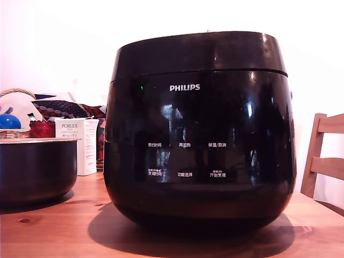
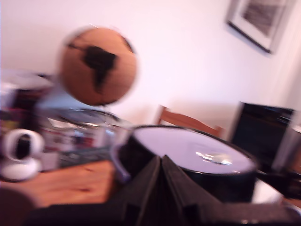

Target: Open the rice cooker by pressing the large metal button on the top of its lid with medium force

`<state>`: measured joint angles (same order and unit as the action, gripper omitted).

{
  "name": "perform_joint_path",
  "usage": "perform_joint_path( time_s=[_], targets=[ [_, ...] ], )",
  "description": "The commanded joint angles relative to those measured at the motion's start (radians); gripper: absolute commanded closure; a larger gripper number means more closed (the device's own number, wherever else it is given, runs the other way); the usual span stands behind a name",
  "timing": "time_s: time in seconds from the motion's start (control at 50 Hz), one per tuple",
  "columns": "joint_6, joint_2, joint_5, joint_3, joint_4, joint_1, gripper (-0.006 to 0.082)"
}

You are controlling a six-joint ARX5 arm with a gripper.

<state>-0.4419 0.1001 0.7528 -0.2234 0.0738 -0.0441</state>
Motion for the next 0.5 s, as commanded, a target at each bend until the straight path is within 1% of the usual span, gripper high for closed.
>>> perform_joint_path(
  time_s=[0.0,0.18,0.42,0.48],
  targets=[
    [-0.003,0.035,0.01,-0.026,0.003,-0.02,0.0786],
    [0.003,0.151,0.026,-0.09,0.046,-0.092,0.0786],
    [0.008,0.341,0.023,-0.132,0.207,-0.238,0.0786],
    [0.029,0.386,0.011,-0.14,0.248,-0.283,0.0786]
  ],
)
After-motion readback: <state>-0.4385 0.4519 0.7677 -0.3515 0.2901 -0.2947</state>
